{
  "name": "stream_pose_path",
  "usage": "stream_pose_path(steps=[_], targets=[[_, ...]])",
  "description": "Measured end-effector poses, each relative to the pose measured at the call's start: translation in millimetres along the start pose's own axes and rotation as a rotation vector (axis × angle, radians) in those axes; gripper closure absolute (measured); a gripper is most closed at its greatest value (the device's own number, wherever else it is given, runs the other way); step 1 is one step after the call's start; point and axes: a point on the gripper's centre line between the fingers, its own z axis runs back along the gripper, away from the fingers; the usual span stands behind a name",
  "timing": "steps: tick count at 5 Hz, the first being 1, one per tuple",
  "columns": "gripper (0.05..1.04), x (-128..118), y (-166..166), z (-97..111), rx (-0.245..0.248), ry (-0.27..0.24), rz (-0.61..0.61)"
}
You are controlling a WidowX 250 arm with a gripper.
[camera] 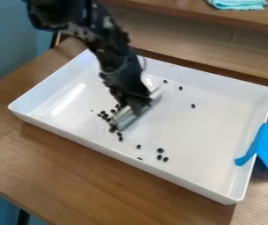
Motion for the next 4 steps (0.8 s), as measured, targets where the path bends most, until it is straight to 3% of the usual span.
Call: stream_pose_path(steps=[4], targets=[[0.764,-25.6,112.0,4.7,0.078,-0.006,0.066]])
